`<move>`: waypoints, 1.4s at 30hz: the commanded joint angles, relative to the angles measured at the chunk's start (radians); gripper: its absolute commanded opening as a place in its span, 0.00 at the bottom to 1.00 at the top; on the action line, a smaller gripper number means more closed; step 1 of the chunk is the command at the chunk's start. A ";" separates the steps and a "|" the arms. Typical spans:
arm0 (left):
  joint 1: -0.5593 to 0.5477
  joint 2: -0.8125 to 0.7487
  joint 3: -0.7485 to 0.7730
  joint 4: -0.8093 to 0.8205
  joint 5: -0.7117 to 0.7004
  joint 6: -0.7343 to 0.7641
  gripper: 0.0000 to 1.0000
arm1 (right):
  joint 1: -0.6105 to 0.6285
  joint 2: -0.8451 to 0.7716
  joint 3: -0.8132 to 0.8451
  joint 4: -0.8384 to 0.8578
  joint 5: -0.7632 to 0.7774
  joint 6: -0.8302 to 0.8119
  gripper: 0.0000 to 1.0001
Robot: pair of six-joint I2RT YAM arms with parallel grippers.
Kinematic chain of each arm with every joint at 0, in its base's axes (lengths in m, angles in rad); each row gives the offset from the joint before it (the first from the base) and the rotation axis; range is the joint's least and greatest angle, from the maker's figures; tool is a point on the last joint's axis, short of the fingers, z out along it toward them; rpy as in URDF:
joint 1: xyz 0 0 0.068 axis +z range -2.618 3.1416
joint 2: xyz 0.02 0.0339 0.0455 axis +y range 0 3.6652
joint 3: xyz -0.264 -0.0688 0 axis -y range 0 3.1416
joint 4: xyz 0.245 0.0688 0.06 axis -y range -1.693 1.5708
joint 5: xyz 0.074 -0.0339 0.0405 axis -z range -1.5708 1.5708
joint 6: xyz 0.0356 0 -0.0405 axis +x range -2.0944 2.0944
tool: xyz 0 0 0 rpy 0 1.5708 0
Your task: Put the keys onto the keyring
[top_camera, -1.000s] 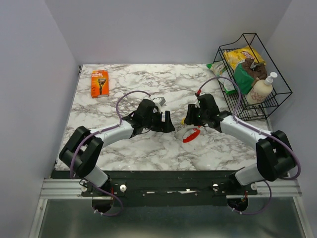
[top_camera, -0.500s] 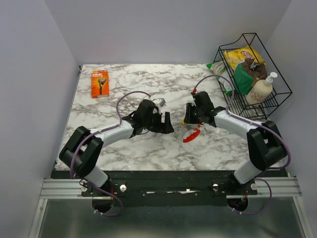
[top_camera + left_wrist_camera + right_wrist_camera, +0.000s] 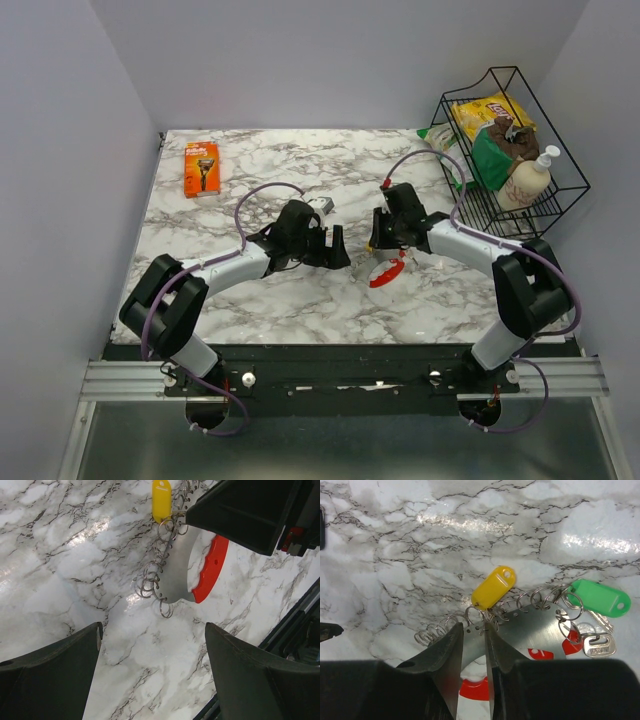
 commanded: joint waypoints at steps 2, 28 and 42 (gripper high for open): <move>0.008 0.005 0.015 -0.007 -0.020 0.017 0.92 | 0.027 0.023 0.009 -0.039 0.010 0.016 0.32; 0.008 -0.024 -0.018 -0.006 -0.042 0.020 0.93 | 0.041 0.100 0.026 -0.036 0.070 0.033 0.23; 0.008 -0.088 -0.036 -0.007 -0.088 0.046 0.93 | 0.043 -0.011 0.000 -0.033 0.109 -0.077 0.01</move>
